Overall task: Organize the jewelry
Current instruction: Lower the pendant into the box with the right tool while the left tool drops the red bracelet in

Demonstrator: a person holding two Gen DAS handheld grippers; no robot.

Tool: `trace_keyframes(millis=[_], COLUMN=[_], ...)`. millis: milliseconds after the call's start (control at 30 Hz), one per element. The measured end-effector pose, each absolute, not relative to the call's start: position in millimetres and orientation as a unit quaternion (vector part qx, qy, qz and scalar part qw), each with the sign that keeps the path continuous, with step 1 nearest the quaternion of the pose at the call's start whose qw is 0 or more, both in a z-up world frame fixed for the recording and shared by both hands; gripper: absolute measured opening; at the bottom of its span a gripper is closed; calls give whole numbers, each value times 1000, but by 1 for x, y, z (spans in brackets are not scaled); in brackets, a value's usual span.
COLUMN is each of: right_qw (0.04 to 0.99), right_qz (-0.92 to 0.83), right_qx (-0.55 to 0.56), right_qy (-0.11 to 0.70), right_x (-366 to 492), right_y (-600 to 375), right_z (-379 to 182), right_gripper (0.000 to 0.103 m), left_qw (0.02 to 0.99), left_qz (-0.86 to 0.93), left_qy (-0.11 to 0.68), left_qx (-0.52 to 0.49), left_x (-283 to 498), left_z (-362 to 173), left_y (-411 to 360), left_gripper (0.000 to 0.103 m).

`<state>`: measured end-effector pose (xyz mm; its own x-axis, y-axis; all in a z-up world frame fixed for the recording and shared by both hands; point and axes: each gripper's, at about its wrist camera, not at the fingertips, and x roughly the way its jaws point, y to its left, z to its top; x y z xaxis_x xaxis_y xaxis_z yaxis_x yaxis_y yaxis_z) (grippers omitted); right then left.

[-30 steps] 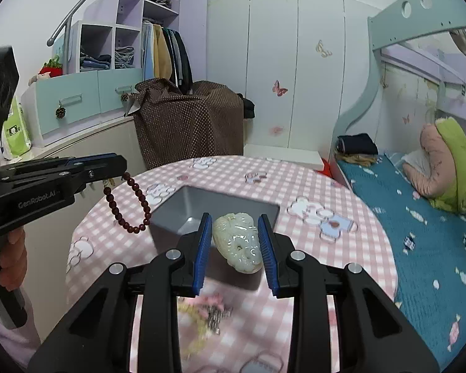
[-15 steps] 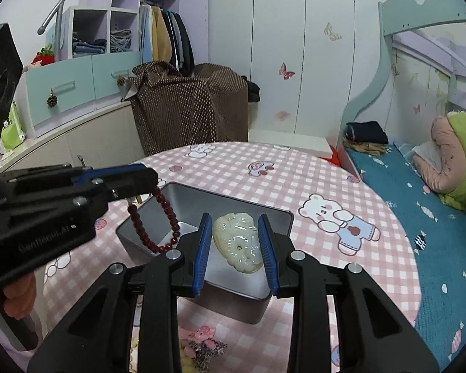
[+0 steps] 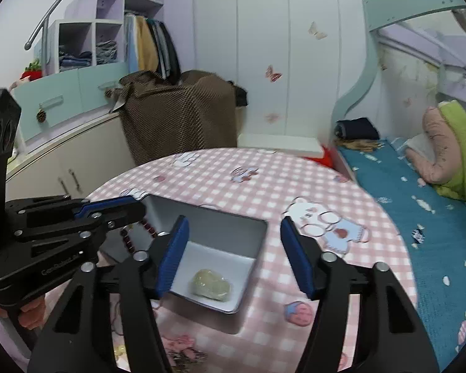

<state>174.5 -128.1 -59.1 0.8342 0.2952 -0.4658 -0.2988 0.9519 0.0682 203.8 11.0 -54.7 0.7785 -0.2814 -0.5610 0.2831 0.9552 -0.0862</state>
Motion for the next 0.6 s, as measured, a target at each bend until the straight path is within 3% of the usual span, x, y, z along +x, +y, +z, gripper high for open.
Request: trace_keyframes(millis=[33, 133, 600], right_qw=[958, 959, 959], right_qz=[150, 139, 134], right_qx=[-2, -1, -2], right_qy=[244, 247, 249], right_x=[174, 175, 166], right_y=[-131, -135, -139], right_z=[-60, -62, -59], right_gripper=[63, 65, 66], left_qw=[944, 946, 948], left_qz=[-146, -137, -127], left_qy=[296, 293, 292], left_qx=[3, 3, 8], left_x=[204, 202, 190], left_z=[-55, -53, -51], left_y=[11, 12, 17], left_gripper=[15, 48, 48])
